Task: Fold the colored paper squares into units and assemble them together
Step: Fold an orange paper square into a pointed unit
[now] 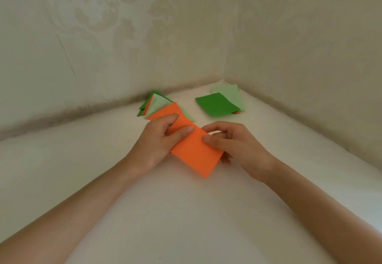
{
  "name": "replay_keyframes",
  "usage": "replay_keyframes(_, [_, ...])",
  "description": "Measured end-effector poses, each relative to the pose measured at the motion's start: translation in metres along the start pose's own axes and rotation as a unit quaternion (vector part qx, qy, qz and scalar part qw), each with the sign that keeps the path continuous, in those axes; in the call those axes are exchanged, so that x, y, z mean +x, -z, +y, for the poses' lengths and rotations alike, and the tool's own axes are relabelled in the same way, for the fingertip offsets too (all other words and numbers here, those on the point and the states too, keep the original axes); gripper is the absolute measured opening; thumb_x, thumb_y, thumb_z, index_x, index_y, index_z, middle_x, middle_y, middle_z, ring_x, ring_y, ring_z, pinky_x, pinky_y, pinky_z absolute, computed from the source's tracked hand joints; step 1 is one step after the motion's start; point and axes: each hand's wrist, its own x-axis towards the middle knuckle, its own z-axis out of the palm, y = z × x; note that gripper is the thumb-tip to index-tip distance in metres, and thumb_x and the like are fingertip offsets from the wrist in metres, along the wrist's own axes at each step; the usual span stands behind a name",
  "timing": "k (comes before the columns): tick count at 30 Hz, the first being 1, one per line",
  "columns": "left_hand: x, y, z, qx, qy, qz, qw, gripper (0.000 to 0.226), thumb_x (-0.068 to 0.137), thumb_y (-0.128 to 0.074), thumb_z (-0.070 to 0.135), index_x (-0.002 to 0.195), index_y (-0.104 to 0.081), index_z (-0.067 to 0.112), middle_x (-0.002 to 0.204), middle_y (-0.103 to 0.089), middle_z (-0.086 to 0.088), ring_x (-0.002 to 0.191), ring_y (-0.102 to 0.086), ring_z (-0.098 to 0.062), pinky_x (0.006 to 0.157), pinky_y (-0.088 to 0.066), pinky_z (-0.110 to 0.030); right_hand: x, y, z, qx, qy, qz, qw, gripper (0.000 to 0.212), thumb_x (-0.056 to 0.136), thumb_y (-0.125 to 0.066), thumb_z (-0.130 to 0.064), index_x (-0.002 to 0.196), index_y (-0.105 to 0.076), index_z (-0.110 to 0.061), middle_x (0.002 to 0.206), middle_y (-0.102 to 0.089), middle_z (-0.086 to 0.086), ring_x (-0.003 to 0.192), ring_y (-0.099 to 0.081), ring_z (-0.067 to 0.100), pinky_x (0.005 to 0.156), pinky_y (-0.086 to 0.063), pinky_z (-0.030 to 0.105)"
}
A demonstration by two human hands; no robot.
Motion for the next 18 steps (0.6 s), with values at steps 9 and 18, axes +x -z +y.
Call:
replay_keyframes(9, [-0.009,0.001,0.023,-0.193,0.092,0.057,0.975,0.042,0.075,-0.059,0.039,0.111,-0.047,0.020,0.083,-0.072,0.001,0.070,-0.068,-0.014,0.065,-0.053,-0.025,-0.013,0.006,-0.003,0.059,0.102,0.216,0.969,0.023,0.093,-0.054,-0.010,0.113,-0.056,-0.023,0.050,-0.057,-0.008,0.051,-0.049,0.005,0.048,-0.039,0.021])
replay_keyframes(18, [-0.009,-0.007,0.020,-0.202,0.089,0.092,0.971,0.035,0.082,-0.062,0.002,0.093,-0.036,0.024,0.078,-0.069,-0.004,0.061,-0.066,-0.010,0.055,-0.054,-0.025,-0.021,-0.015,0.005,-0.037,0.144,0.041,0.988,0.022,0.089,-0.043,-0.008,0.092,-0.058,-0.023,0.069,-0.053,0.007,0.066,-0.047,0.013,0.062,-0.040,0.025])
